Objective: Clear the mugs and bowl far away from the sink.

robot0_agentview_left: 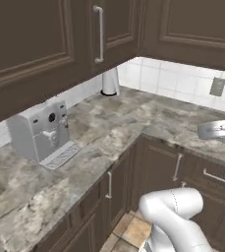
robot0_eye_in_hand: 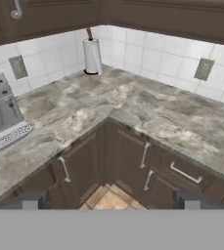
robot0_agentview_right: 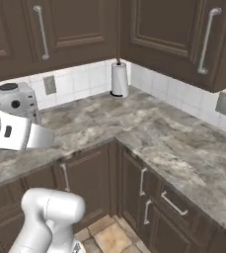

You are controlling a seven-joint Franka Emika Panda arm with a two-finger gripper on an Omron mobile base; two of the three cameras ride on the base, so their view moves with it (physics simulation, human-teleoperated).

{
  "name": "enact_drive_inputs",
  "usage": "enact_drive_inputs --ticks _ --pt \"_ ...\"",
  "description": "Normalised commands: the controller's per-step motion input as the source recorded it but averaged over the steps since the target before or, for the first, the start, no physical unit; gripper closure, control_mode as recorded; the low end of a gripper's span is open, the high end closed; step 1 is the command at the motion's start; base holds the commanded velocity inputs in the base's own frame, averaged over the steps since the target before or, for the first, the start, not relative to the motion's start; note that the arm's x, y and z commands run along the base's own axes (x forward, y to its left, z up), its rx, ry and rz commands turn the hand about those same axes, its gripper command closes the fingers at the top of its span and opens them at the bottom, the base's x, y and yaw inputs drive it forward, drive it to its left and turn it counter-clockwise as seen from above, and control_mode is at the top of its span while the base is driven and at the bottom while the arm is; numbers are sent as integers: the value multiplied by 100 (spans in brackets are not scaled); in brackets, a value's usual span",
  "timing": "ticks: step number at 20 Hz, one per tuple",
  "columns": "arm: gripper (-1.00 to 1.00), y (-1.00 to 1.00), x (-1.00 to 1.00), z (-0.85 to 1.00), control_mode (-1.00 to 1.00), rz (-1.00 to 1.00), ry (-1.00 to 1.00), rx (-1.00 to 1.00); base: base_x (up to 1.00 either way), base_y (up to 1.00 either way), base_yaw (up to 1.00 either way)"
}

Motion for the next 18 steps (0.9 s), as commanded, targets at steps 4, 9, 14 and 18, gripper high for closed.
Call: enact_drive_inputs --ticks 4,9,14,18 --pt "-100 0 0 0 100 0 0 0 -1 -5 -96" --pt "-100 0 0 0 100 0 0 0 -4 -71 -74" --pt "-100 0 0 0 100 0 0 0 -4 -95 -65" --pt "-100 0 0 0 100 0 0 0 0 -100 -44"
